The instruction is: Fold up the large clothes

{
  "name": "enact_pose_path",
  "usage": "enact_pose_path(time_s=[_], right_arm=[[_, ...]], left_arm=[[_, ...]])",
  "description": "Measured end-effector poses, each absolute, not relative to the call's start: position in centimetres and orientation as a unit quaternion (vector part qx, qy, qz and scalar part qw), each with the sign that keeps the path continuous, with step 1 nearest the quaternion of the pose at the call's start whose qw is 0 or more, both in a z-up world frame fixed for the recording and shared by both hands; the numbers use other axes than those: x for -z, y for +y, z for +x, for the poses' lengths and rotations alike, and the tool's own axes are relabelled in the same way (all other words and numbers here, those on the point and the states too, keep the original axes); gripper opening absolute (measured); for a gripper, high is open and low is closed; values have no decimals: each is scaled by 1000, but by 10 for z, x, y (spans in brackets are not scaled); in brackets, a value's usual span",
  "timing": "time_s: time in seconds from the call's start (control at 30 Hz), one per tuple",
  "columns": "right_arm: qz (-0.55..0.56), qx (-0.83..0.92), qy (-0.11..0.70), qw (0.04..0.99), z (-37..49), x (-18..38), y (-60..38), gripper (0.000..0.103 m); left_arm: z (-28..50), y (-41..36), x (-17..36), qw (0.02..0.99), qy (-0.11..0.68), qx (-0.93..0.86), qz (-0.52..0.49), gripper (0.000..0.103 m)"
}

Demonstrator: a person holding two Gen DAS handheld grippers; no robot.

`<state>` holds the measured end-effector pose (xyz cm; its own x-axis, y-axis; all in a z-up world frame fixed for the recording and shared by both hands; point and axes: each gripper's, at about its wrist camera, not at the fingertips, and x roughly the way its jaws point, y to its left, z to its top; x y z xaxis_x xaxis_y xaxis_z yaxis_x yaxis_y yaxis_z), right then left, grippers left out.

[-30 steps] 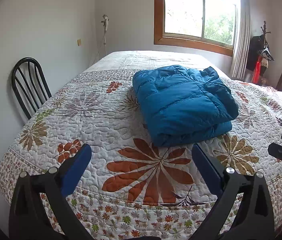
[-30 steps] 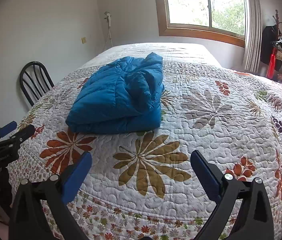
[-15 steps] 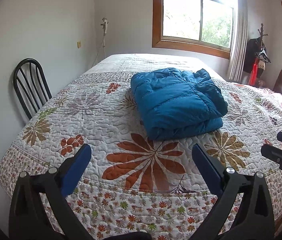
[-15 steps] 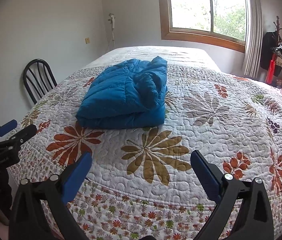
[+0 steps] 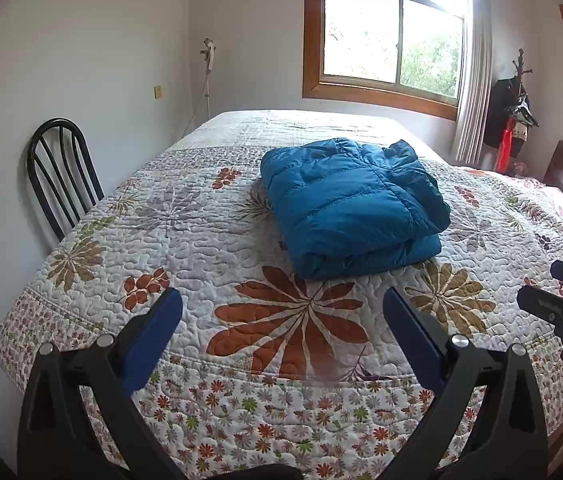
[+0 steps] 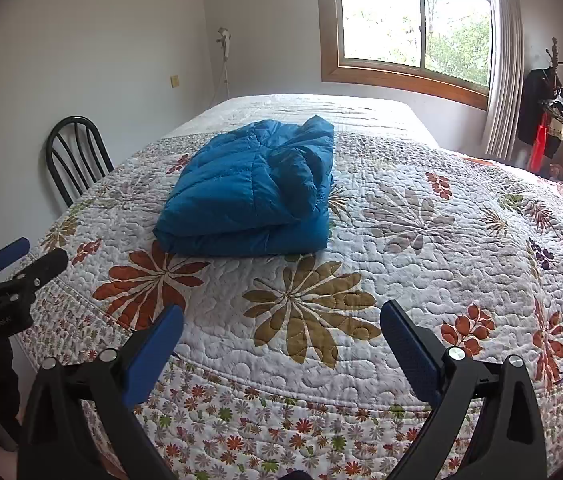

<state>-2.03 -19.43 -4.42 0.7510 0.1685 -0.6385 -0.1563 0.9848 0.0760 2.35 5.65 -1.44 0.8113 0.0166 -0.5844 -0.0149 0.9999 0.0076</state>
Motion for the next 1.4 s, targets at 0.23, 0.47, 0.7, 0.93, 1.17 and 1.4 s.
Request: enact_pose_path(time_s=[0.23, 0.47, 0.7, 0.93, 1.17, 1.4], right_arm=[[8, -86, 343, 935, -19, 45, -194, 99], [6, -88, 345, 935, -17, 45, -193, 99], [5, -88, 345, 935, -17, 46, -192, 99], [4, -88, 344, 935, -16, 46, -192, 99], [3, -88, 344, 935, -16, 46, -192, 99], [3, -88, 344, 935, -16, 46, -192, 99]], left_arm=[[23, 57, 16, 951, 310, -8, 0, 100], [23, 57, 16, 951, 310, -7, 0, 100], [24, 57, 16, 951, 310, -7, 1, 100], [24, 56, 16, 951, 311, -6, 1, 100], [25, 56, 17, 951, 310, -6, 1, 100], [25, 56, 17, 950, 311, -5, 2, 100]])
